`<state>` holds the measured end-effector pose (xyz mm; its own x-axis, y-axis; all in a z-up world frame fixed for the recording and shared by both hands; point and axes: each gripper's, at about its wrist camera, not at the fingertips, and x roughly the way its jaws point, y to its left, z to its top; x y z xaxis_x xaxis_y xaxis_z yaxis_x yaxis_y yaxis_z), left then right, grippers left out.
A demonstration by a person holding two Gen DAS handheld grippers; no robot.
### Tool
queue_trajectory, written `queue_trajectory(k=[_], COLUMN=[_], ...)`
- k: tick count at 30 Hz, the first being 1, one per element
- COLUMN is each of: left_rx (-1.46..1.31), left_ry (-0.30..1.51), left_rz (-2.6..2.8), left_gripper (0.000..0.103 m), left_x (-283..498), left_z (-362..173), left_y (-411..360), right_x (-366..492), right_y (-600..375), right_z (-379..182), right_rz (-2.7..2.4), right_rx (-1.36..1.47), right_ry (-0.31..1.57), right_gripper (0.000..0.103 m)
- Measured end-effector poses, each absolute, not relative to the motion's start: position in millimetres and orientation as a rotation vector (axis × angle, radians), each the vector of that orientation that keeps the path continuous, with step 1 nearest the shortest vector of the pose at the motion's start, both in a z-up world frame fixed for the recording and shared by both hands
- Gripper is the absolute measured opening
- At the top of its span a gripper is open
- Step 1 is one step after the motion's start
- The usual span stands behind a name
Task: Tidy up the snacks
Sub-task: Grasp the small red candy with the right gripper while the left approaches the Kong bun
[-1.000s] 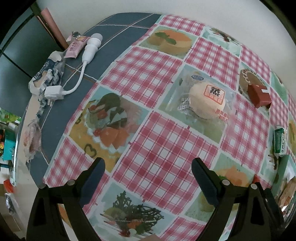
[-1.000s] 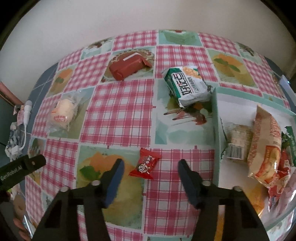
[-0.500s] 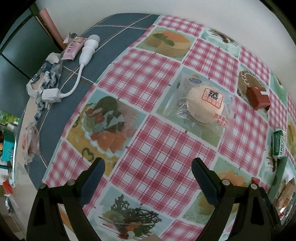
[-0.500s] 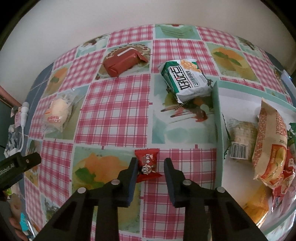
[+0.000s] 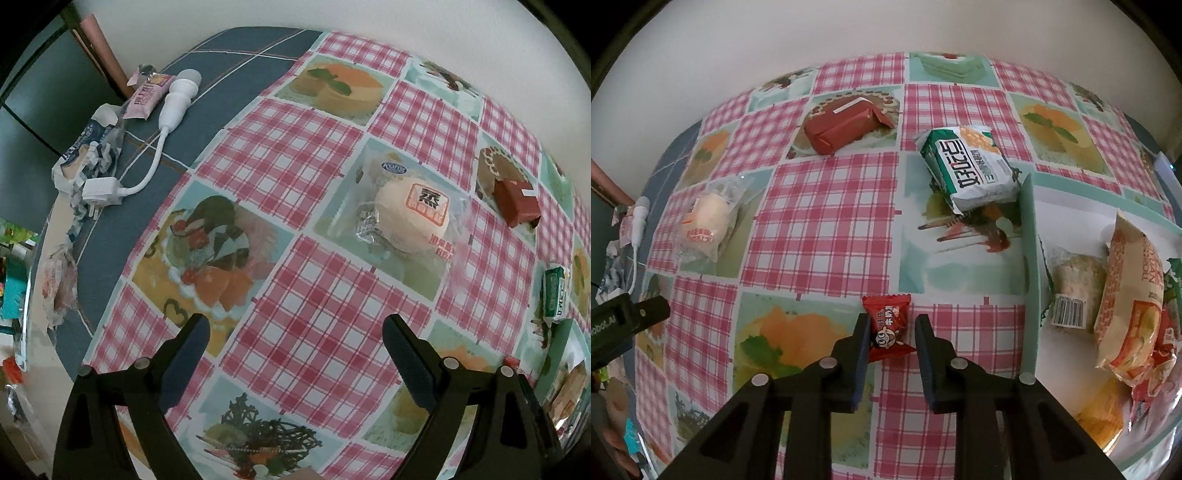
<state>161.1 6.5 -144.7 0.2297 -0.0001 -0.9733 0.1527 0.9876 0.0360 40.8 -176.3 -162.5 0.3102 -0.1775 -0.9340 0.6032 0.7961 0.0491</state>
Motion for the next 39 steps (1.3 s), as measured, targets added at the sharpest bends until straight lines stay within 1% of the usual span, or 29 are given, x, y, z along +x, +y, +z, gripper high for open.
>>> queue_trajectory(k=[10,20,28,39], left_rx=[0.034,-0.041,0.071,0.052], left_ry=[1.311,1.283,1.212,1.152], left_rz=[-0.149,-0.206,-0.248,-0.266], left_gripper=[0.095,0.095,0.095,0.095], left_x=[175.8,190.9,197.1,207.6], left_z=[-136.6,-132.6,-136.9,-154.9], left_y=[3.2,-17.4,-54.4,-52.5], right_x=[50.6,64.0,64.4,63.0], right_y=[-179.9,-186.9,-197.6,-199.4], right_z=[-144.6,-138.8,-142.5,-143.7], right_rz=[-0.544,-0.526,-0.506,-0.490], right_rx=[0.402,0.407,0.442,0.454], right_ry=[1.094,1.035,1.022,1.025], right_gripper=[0.026,0.026,0.026,0.026])
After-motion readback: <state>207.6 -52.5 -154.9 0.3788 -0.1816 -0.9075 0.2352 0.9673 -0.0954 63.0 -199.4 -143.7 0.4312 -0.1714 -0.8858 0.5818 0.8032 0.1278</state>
